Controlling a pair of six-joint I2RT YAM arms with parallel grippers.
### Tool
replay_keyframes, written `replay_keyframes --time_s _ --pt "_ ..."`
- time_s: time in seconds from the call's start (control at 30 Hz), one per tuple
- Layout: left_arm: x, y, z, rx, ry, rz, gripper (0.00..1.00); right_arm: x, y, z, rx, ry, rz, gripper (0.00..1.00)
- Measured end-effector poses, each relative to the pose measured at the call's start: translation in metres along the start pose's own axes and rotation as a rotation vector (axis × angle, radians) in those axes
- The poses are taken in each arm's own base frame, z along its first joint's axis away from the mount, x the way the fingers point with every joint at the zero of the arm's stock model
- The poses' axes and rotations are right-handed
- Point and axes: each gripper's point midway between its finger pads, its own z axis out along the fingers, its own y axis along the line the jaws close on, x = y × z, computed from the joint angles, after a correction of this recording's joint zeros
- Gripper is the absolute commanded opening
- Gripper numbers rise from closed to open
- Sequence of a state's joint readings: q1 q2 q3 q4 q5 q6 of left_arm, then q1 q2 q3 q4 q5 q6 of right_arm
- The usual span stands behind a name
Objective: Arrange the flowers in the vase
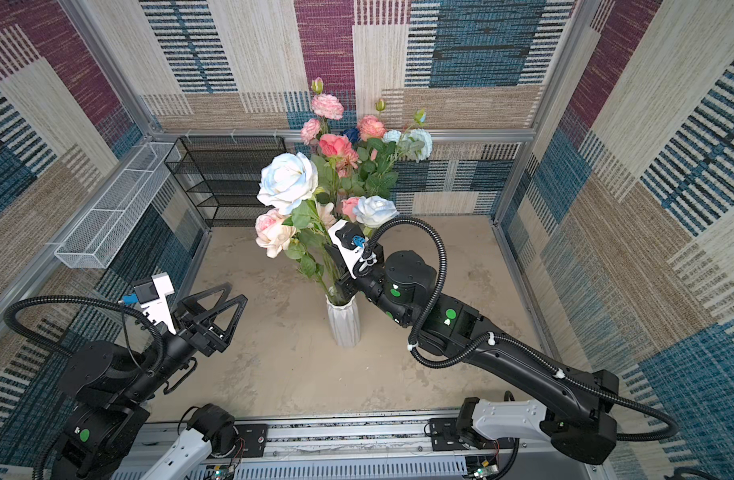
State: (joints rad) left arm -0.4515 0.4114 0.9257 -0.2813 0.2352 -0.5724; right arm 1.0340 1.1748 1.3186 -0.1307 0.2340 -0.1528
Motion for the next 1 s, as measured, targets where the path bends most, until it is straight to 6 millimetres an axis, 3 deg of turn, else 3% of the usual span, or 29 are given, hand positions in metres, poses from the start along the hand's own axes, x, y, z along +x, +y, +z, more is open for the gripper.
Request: replay_keyframes --time_s 0.13,0.5,0.8,0.87,1.0 --pt "0.001 0.001 0.000 -0.002 0.003 -0.001 0.99 0.018 0.006 0.004 -0.025 0.025 0.029 0.00" --pt "0.011 0.010 0.009 -0.025 0.039 -0.011 0.99 0.106 0.011 0.005 -0.024 0.174 0.137 0.02" --pt "0.022 0.019 0.016 -0.044 0.069 -0.020 0.99 0.135 0.012 -0.001 -0.017 0.219 0.214 0.06" --pt "0.024 0.020 0.017 -0.044 0.074 -0.022 0.99 0.140 0.012 -0.001 -0.016 0.229 0.222 0.12" --pt "0.025 0.020 0.018 -0.045 0.078 -0.023 0.99 0.142 0.015 -0.002 -0.031 0.235 0.238 0.34"
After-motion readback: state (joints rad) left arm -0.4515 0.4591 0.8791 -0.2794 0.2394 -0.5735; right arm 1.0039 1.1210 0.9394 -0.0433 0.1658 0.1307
